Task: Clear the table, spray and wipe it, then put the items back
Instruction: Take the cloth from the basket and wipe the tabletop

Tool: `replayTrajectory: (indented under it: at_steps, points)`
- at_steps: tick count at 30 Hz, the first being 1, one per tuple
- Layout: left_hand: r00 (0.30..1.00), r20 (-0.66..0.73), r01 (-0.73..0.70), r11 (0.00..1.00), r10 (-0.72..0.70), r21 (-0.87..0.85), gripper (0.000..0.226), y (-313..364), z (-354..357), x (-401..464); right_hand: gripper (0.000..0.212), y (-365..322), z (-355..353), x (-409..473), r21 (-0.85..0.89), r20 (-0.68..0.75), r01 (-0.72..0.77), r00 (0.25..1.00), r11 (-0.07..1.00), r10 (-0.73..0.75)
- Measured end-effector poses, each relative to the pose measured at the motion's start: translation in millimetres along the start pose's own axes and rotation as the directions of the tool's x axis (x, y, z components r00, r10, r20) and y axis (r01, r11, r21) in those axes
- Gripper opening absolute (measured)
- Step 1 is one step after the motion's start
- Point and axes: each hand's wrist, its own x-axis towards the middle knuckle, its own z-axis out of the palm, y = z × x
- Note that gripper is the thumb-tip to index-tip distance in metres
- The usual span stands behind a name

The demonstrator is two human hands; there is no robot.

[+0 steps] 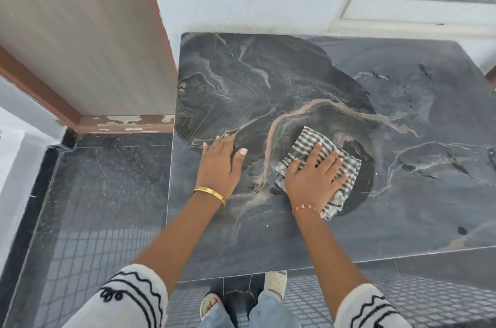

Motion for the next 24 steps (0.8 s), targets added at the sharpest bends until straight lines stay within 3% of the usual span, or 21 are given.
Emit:
replayTrajectory:
  at_steps: [8, 12, 20, 24]
  points:
    - [0.986, -0.12, 0.117, 0.993, -0.116, -0.001, 0.058, -82, -72, -15, 0.067, -138, 16, -38, 0.041, 0.016, 0.233, 0.972, 0.972, -0.234]
    - [0.972, -0.162, 0.173, 0.985, -0.171, -0.003, 0.052, -112, -92, -28, 0.066, -184, 23, -61, 0.055, 0.041, 0.456, 0.888, 0.888, -0.459]
    - [0.962, -0.17, 0.218, 0.976, -0.216, -0.008, 0.051, -111, -88, -46, 0.061, -168, 24, -102, 0.117, 0.043, 0.76, 0.64, 0.64, -0.768]
    - [0.966, -0.172, 0.187, 0.981, -0.192, -0.043, 0.05, -89, -75, -57, 0.066, -142, 26, -128, 0.098, 0.089, 0.787, 0.603, 0.609, -0.793]
